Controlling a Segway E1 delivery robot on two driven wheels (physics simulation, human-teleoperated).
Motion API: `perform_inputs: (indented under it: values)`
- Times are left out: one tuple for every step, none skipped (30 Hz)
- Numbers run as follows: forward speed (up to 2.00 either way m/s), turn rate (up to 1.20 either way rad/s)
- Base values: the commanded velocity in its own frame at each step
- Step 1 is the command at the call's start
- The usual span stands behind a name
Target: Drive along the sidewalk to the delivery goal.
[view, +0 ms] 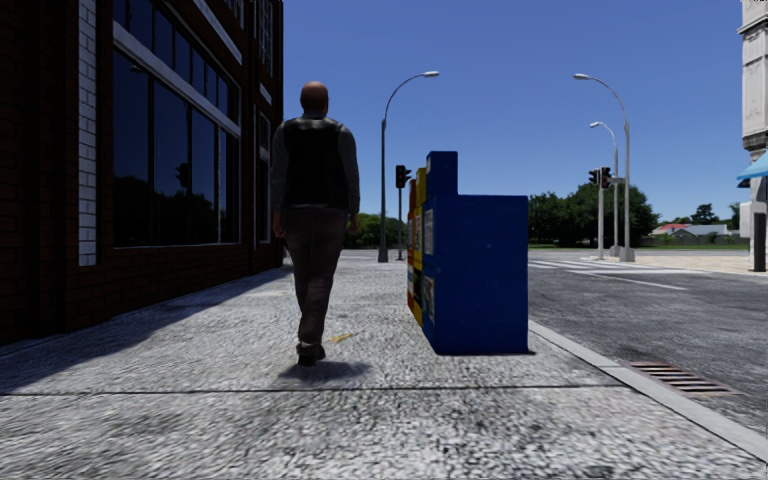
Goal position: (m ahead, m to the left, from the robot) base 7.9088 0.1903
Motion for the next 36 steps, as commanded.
perform_inputs:
  values:
    - [1.38,0.38]
    - [1.38,0.34]
    - [1.38,0.32]
    - [1.38,0.32]
    - [1.38,0.00]
    - [1.38,0.00]
    - [1.38,0.00]
    - [1.38,0.00]
    - [1.38,0.00]
    - [1.38,0.00]
    - [1.38,0.00]
    - [1.38,0.00]
    - [1.38,0.00]
    - [1.38,0.00]
    - [1.38,0.00]
    - [1.38,0.00]
    - [1.38,0.00]
    - [1.38,0.00]
    - [1.38,0.00]
    - [1.38,0.00]
    - [1.38,0.00]
    - [1.38,0.00]
    - [1.37,0.00]
    - [1.37,0.00]
    - [1.36,0.00]
    - [1.34,0.00]
    - [1.33,0.00]
    - [1.32,0.00]
    - [1.32,0.00]
    - [1.31,0.00]
    - [1.29,0.00]
    - [1.28,0.00]
    - [1.28,0.00]
    - [1.27,0.00]
    - [1.25,0.00]
    - [1.23,0.00]
